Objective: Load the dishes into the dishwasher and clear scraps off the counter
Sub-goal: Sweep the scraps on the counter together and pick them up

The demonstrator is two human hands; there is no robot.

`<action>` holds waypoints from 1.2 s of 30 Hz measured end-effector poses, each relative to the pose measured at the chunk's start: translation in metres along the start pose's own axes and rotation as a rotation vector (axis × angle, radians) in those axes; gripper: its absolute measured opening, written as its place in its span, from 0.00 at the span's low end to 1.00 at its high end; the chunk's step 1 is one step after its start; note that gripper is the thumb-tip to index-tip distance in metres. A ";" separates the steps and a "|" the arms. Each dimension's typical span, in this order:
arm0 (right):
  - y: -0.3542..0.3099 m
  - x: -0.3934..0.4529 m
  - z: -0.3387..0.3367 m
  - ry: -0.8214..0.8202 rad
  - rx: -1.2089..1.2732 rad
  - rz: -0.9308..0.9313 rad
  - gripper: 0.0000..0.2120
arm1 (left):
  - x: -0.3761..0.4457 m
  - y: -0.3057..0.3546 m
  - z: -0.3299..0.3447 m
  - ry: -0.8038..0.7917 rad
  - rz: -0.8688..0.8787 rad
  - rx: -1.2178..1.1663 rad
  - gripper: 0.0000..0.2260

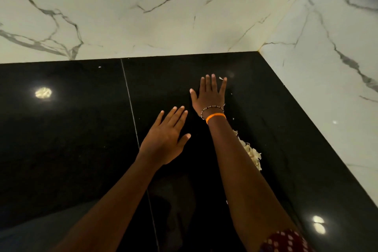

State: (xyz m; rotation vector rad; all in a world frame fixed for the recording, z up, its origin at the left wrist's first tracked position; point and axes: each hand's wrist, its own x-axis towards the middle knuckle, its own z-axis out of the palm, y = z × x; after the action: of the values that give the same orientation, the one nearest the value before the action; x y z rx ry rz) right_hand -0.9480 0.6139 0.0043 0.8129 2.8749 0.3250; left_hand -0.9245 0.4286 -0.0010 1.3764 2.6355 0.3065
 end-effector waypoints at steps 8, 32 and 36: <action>0.015 -0.102 0.008 -0.095 0.038 0.181 0.35 | -0.001 0.003 0.000 -0.028 0.002 -0.035 0.30; 0.090 0.024 0.009 -0.309 0.651 -0.183 0.25 | 0.007 0.050 0.019 0.124 -0.083 -0.104 0.41; 0.096 -0.033 0.029 -0.440 0.510 -0.284 0.23 | 0.007 0.052 0.017 0.127 -0.077 -0.103 0.41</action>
State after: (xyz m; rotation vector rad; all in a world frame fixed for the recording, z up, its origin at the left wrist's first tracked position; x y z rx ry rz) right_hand -0.8663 0.6809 0.0024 0.4418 2.6073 -0.5680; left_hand -0.8831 0.4649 -0.0049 1.2592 2.7233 0.5277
